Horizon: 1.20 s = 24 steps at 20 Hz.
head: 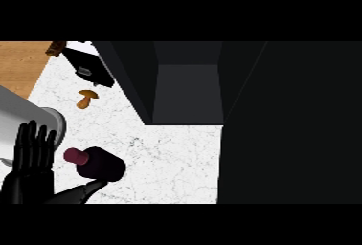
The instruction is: Pick up the wine, place it into the cabinet and close the cabinet
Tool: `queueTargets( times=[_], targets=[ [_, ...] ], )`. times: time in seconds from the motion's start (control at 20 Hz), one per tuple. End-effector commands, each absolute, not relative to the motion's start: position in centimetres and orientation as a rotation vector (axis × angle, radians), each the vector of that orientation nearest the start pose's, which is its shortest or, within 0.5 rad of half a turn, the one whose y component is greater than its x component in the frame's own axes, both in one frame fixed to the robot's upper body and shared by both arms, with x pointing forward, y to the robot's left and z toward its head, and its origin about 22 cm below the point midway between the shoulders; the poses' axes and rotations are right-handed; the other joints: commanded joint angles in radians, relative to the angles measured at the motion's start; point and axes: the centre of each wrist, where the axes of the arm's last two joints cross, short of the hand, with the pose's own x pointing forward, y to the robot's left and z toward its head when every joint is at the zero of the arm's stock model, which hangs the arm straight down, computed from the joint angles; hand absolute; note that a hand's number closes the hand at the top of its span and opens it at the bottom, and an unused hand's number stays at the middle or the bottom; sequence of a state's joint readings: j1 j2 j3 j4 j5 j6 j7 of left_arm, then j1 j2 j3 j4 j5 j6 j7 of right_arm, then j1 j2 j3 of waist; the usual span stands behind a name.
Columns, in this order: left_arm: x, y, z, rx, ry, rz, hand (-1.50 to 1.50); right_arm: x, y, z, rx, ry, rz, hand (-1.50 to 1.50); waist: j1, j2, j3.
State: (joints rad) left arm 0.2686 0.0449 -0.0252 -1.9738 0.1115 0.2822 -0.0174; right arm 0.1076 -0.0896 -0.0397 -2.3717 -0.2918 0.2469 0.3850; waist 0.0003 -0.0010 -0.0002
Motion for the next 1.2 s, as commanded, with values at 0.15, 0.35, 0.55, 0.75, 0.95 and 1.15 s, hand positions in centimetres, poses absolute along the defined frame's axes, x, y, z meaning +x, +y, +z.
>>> queueTargets(
  times=[0.15,0.35,0.55,0.75,0.95,1.15],
  targets=[
    [17.5,26.8,1.7,0.239,-1.681,0.344,-1.50,15.9,-25.3,16.7,0.275,-1.904,0.260,-1.50,0.000,0.000,0.000],
    [15.7,27.9,0.3,0.245,-1.679,0.331,-1.50,15.0,-25.6,16.2,0.252,-1.908,0.250,-1.50,0.000,0.000,0.000],
    [17.1,26.4,-2.1,0.239,-1.654,0.295,-1.50,16.9,-25.0,17.4,0.277,-1.894,0.251,-1.50,0.001,0.001,0.000],
    [15.2,29.3,-2.5,0.222,-1.630,0.308,-1.50,16.3,-22.8,18.9,0.258,-1.914,0.254,-1.50,0.005,0.000,0.000],
    [17.3,29.2,-5.9,0.227,-1.627,0.328,-1.50,14.7,-24.0,18.0,0.270,-1.884,0.242,-1.50,-0.003,0.001,0.000],
    [17.0,30.9,-6.5,0.206,-1.589,0.329,-1.50,14.5,-23.7,17.0,0.275,-1.901,0.249,-1.50,-0.003,0.000,0.000]
  ],
)
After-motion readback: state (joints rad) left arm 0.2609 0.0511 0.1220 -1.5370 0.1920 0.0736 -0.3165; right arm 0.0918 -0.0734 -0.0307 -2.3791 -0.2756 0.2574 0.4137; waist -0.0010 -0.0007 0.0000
